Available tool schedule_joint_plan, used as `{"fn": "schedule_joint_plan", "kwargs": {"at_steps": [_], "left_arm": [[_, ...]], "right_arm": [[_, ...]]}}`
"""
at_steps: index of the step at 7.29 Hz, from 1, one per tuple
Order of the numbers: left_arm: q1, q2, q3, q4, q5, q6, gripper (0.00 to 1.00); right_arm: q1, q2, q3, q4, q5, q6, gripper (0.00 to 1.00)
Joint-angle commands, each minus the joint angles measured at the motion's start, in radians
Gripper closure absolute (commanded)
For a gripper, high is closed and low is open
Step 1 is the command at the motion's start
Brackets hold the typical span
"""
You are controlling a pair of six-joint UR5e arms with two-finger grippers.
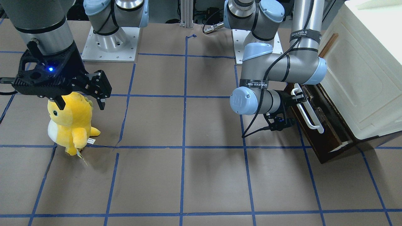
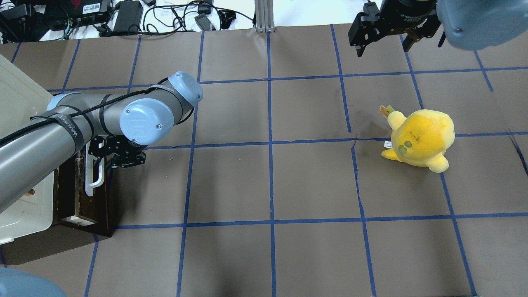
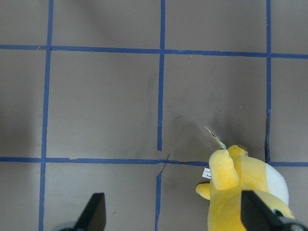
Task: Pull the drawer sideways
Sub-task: 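Pull the handle with the left gripper, sliding the drawer out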
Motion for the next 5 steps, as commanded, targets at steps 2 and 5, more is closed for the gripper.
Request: {"fn": "schedule_joint_plan", "kwargs": {"at_steps": [2, 5], "left_arm": [[-0.034, -0.002, 0.002, 0.002, -0.007, -0.003, 0.91], [-0.072, -0.001, 0.014, 0.002, -0.012, -0.003, 0.91]], "right_arm": [[0.0, 0.0, 0.0, 0.0, 0.0, 0.0, 0.0], [0.0, 0.0, 0.0, 0.0, 0.001, 0.0, 0.0]]}}
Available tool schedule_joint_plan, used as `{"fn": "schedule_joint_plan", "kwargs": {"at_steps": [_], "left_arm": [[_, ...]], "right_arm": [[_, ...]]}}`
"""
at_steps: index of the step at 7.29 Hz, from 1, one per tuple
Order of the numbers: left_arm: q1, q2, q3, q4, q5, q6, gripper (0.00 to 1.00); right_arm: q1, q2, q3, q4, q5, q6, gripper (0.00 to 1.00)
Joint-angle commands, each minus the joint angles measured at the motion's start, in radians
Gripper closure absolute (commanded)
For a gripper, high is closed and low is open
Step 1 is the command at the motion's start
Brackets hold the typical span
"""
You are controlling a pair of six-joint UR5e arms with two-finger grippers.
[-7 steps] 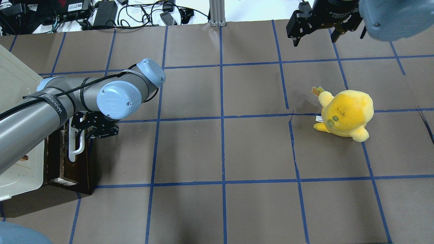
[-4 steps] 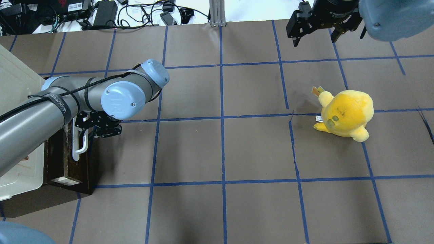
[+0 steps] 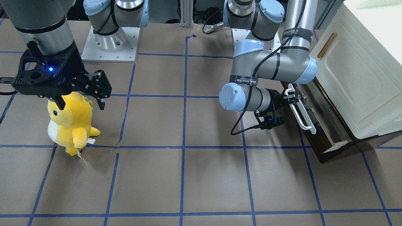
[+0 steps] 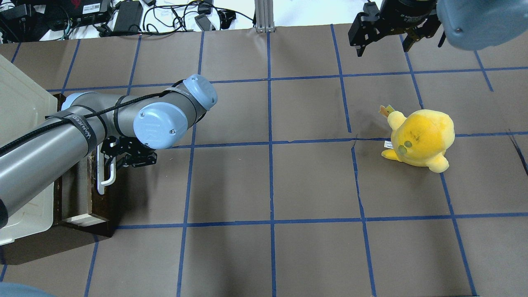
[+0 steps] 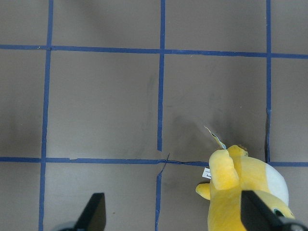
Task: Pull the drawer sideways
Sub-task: 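Pull the handle with the left gripper, sliding the drawer out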
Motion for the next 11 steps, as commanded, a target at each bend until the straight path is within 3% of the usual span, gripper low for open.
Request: {"fn": "schedule_joint_plan", "kwargs": {"at_steps": [1, 11], "left_arm": [[-0.022, -0.001, 0.011, -0.001, -0.005, 0.0, 0.91], [-0.08, -0.013, 0.017, 0.016, -0.022, -0.011, 0.91]], "right_arm": [[0.0, 0.0, 0.0, 0.0, 0.0, 0.0, 0.0], [0.0, 0.0, 0.0, 0.0, 0.0, 0.0, 0.0]]}}
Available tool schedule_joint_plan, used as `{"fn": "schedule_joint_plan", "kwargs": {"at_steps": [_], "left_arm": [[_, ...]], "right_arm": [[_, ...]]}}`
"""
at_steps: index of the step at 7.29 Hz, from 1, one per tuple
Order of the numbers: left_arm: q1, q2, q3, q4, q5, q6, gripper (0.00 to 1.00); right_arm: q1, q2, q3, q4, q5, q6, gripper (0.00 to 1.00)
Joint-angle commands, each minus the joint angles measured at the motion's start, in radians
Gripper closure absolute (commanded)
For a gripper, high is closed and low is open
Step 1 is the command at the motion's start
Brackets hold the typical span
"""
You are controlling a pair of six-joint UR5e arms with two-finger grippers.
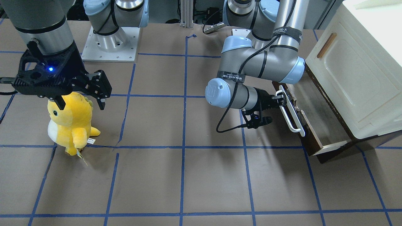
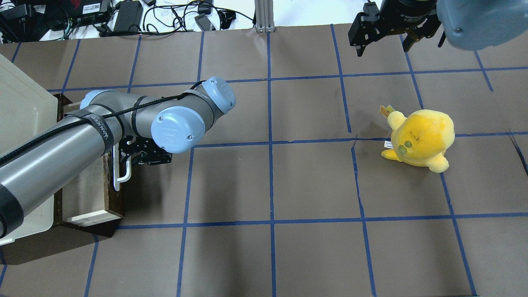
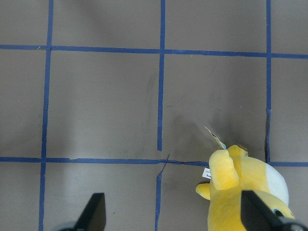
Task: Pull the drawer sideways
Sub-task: 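Pull the handle with the left gripper, sliding the drawer out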
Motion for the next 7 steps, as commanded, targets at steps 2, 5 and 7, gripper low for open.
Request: {"fn": "schedule_joint_plan", "kwargs": {"at_steps": [2, 5, 7], "left_arm": [[-0.015, -0.003, 0.005, 0.015, -0.003, 0.001, 0.91], [-0.019, -0.003, 0.003, 0.015, -0.003, 0.003, 0.91], [-0.013, 0.029, 0.018, 0.016, -0.011, 0.03, 0.0]], "right_arm": [[0.0, 0.0, 0.0, 0.0, -0.001, 0.0, 0.0], [0.0, 0.0, 0.0, 0.0, -0.001, 0.0, 0.0], [0.0, 0.0, 0.0, 0.0, -0.001, 0.0, 0.0]]}}
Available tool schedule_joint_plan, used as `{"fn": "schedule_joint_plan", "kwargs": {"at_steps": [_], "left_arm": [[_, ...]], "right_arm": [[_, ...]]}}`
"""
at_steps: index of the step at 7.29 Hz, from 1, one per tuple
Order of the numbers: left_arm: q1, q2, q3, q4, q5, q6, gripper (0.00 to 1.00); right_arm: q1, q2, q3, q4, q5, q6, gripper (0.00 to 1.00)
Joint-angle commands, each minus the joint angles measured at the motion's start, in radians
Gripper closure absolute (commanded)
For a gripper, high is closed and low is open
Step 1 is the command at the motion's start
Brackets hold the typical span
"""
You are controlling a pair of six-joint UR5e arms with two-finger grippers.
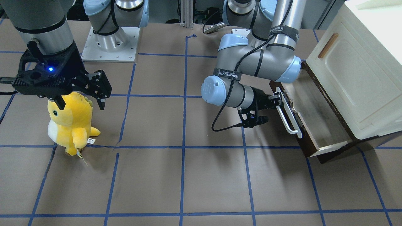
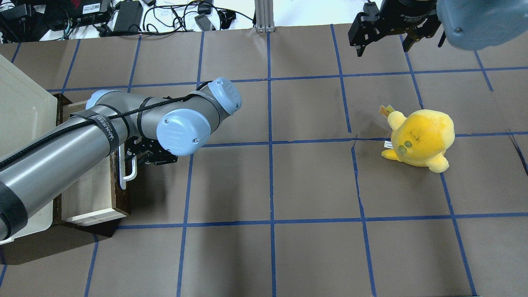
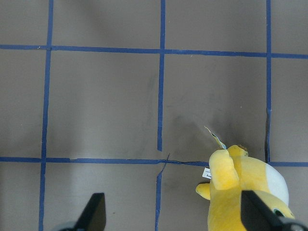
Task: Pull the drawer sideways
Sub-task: 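Pull the handle with the left gripper, sliding the drawer out, then open the left gripper and lift it away from the handle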
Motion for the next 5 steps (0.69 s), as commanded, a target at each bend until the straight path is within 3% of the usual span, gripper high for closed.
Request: {"fn": "schedule_joint_plan", "kwargs": {"at_steps": [1, 5], "left_arm": [[0.004, 0.038, 0.043, 0.001, -0.072, 0.061, 0.0], [0.013, 0.272, 0.198, -0.043, -0.466, 0.213, 0.0]], "right_arm": [[0.0, 0.0, 0.0, 0.0, 0.0, 0.0, 0.0], [0.0, 0.0, 0.0, 0.0, 0.0, 0.0, 0.0]]}}
